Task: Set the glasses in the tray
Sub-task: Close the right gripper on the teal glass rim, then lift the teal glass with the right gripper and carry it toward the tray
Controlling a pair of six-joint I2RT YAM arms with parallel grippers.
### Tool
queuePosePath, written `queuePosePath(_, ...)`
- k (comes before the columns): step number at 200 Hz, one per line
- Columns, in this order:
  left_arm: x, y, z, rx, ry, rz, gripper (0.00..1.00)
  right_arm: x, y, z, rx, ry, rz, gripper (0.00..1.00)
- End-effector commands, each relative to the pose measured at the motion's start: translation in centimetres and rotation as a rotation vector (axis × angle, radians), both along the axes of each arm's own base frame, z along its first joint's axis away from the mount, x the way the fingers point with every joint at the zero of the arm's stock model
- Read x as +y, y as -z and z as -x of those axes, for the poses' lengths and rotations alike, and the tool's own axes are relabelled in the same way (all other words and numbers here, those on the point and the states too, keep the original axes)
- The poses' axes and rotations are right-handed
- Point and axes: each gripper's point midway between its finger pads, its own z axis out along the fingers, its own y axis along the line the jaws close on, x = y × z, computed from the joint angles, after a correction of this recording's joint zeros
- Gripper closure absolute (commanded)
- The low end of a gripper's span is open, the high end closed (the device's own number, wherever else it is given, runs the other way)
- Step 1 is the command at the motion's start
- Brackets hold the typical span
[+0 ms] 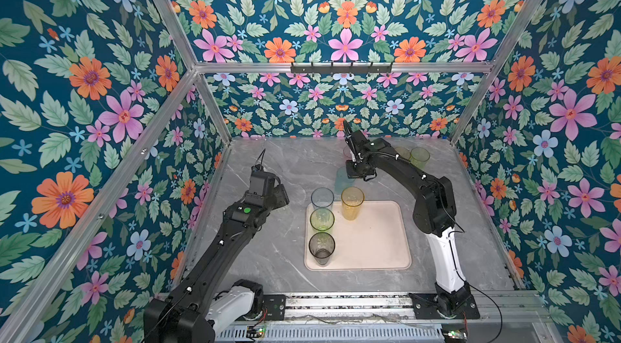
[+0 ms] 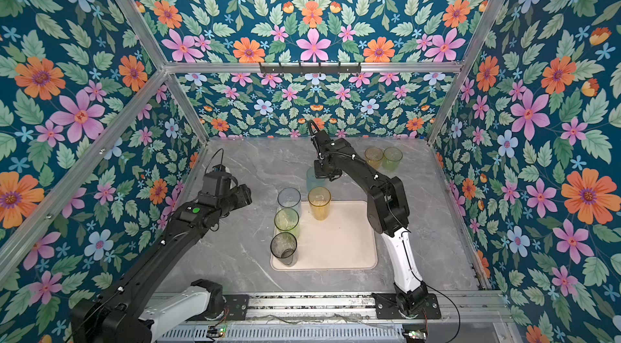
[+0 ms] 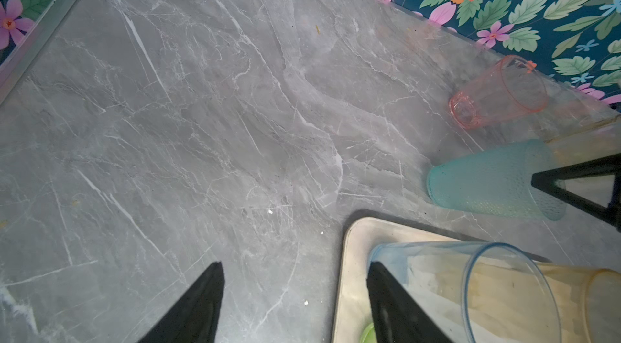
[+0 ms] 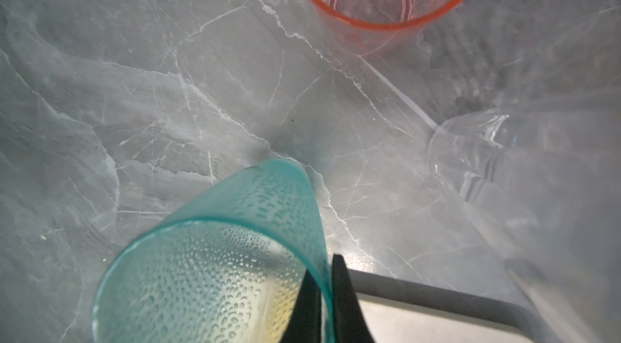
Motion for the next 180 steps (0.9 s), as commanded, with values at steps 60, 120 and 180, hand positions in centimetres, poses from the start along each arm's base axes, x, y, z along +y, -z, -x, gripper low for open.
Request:
queuePosePath(60, 0.0, -0.2, 0.0, -0.009, 0.002, 0.004, 0.3, -0.4, -3.6, 0.7, -0.033, -0.018, -0.002, 1.0)
queuePosePath(120, 0.0, -0.3, -0.1, -0.013, 0.0, 0.008, 0.3, -0.8, -7.5, 1.6, -0.08, -0.029, -0.026, 1.0)
queuePosePath(180, -0.1, -0.2, -0.1, -0.016, -0.002, 0.014, 0.3, -1.8, -11.4, 3.2, -0.127, -0.037, -0.039, 1.0)
